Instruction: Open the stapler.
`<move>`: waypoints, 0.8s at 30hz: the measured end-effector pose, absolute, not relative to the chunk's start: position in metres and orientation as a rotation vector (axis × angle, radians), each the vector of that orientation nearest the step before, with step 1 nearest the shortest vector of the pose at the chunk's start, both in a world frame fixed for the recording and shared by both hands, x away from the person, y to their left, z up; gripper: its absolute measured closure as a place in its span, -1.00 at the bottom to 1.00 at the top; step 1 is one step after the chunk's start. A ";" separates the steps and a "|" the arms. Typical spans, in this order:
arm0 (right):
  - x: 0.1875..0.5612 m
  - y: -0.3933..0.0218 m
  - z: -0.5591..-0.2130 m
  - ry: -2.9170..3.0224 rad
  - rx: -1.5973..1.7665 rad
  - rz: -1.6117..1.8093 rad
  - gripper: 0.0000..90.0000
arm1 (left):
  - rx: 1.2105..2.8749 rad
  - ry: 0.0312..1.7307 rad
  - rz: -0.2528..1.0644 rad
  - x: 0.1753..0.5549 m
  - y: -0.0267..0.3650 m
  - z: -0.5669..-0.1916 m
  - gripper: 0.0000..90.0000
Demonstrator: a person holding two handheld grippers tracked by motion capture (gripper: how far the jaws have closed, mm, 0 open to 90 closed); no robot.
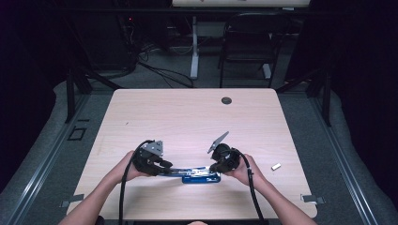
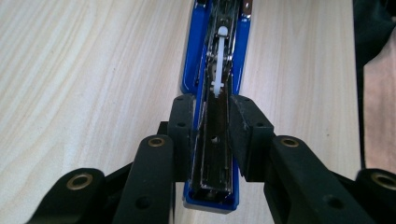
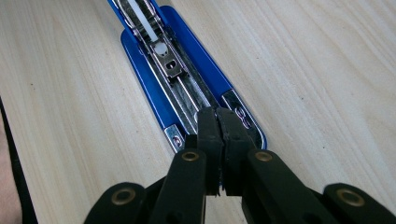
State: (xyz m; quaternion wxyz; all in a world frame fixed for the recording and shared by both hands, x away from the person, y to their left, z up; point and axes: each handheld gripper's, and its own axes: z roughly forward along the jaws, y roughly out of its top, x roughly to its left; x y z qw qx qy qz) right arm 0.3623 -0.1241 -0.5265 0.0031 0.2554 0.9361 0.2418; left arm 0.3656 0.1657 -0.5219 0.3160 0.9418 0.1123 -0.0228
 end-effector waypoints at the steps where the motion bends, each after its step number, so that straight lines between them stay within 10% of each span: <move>1: 0.362 -0.124 -0.527 2.935 0.802 0.759 0.98 | 2.484 0.298 -0.060 0.366 0.166 -0.523 0.59; 24: 0.364 -0.131 -0.517 2.916 0.859 0.825 0.74 | 2.518 0.314 -0.084 0.370 0.164 -0.535 0.58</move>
